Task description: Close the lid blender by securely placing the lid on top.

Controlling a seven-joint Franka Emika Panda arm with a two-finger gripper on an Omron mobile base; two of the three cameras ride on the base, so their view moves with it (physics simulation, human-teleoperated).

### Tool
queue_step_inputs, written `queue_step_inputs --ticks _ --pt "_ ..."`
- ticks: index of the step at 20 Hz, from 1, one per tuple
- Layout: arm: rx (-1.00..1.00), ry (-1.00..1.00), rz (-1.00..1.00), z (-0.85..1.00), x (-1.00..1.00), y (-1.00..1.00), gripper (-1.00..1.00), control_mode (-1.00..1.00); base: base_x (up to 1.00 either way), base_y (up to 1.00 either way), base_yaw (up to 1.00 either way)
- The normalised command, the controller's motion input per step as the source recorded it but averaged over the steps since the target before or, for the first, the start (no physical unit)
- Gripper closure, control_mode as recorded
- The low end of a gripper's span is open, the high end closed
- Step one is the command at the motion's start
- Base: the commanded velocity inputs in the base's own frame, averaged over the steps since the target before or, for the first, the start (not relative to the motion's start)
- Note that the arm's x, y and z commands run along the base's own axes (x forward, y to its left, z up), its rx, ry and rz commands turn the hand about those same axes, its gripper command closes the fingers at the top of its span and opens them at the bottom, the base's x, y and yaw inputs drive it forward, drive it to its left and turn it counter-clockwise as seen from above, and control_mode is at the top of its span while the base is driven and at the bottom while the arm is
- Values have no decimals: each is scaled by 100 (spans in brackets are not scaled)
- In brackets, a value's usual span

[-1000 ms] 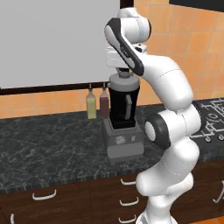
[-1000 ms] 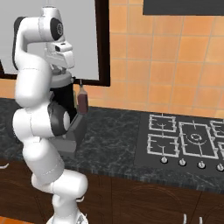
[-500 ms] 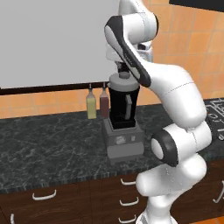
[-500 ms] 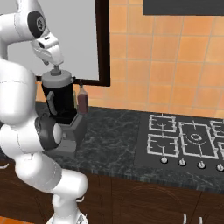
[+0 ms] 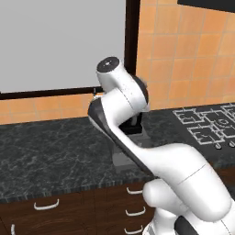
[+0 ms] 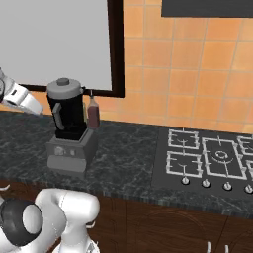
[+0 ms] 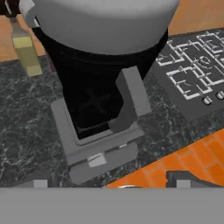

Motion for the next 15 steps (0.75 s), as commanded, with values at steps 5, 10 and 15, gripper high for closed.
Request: queue_step_inputs --ticks 5,10,15 --pt "-23 1 6 -98 -74 60 -100 -100 0 0 0" --pt "1 0 0 0 0 -2 -100 -100 0 0 0" --pt "0 0 0 0 0 0 -100 -100 0 0 0"
